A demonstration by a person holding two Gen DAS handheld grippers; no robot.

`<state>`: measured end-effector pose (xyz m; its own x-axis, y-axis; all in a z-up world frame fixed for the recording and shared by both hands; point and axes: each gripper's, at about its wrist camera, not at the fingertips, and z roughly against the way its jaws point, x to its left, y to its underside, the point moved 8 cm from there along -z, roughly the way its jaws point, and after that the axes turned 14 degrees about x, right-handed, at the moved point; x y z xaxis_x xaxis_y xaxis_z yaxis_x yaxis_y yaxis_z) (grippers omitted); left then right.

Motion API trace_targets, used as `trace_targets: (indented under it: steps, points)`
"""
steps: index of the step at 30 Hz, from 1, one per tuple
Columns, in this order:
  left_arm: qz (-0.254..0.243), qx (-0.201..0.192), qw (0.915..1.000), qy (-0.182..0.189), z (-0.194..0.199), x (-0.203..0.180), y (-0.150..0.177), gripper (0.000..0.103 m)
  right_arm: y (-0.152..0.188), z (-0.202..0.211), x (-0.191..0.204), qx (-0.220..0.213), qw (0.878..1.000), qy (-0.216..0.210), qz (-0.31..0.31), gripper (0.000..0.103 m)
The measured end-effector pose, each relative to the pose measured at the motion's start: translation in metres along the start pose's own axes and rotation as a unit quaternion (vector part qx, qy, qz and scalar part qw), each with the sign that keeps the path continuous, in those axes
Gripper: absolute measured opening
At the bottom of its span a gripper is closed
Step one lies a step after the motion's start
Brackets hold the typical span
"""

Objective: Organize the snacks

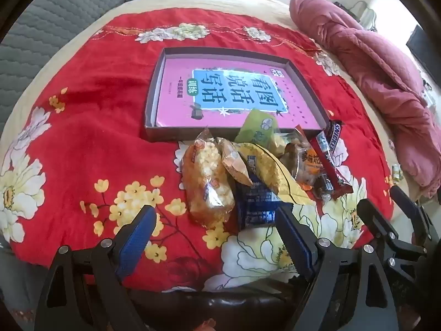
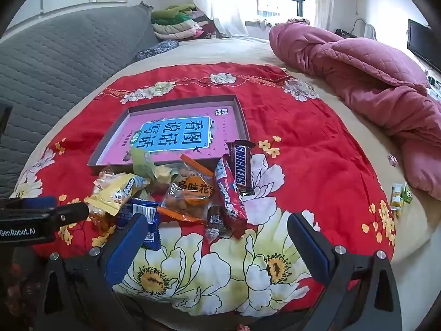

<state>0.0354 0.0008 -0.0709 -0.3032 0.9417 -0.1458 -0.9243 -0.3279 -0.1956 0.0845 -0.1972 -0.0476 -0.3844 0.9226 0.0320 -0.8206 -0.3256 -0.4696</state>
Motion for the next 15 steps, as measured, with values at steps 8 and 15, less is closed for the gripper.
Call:
trace_targets:
  steps: [8,15]
  points:
    - [0.01,-0.006,0.9998,0.016,0.011,0.009,0.014,0.088,-0.002,0.004,0.004,-0.013,1.0,-0.001,0.007,0.102]
    - [-0.011,-0.008,0.9999,0.008,0.016,-0.004,0.009,0.088,-0.004,0.008,0.007,-0.02,1.0,0.007,0.013,0.102]
